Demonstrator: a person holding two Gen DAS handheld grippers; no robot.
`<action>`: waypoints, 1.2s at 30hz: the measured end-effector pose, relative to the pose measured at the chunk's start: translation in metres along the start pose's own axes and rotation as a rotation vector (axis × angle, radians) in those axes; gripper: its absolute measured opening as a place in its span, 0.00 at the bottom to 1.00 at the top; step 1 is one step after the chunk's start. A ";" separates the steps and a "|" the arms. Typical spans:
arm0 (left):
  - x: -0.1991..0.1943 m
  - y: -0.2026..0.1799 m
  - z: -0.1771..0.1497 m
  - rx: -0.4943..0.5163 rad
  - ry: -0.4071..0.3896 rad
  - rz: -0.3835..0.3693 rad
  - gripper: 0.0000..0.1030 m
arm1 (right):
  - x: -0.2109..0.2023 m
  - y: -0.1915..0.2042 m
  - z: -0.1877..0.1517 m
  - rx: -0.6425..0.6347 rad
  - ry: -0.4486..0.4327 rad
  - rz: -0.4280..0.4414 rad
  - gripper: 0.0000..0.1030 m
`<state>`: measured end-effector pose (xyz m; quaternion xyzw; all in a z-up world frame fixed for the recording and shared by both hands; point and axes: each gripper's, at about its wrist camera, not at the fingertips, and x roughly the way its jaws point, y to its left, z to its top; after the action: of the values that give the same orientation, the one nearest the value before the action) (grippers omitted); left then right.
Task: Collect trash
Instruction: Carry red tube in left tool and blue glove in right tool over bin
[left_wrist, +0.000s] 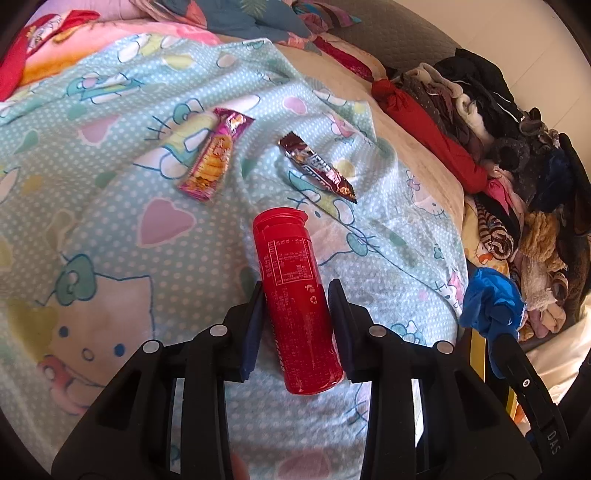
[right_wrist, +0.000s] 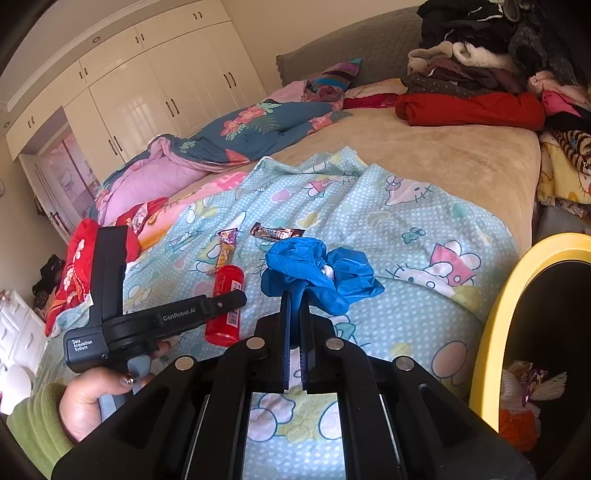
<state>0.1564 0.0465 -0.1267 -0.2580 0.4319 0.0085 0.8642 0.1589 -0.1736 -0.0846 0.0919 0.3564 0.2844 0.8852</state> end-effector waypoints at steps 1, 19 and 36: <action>-0.002 -0.001 0.000 0.001 -0.006 0.001 0.26 | -0.001 0.000 0.000 -0.003 -0.002 0.001 0.04; -0.042 -0.045 0.002 0.105 -0.097 -0.032 0.25 | -0.047 0.008 -0.003 -0.068 -0.062 0.005 0.04; -0.056 -0.088 -0.009 0.201 -0.111 -0.097 0.25 | -0.086 -0.017 0.002 -0.035 -0.121 -0.041 0.04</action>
<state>0.1353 -0.0226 -0.0505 -0.1901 0.3689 -0.0625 0.9077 0.1172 -0.2362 -0.0398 0.0859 0.2990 0.2664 0.9123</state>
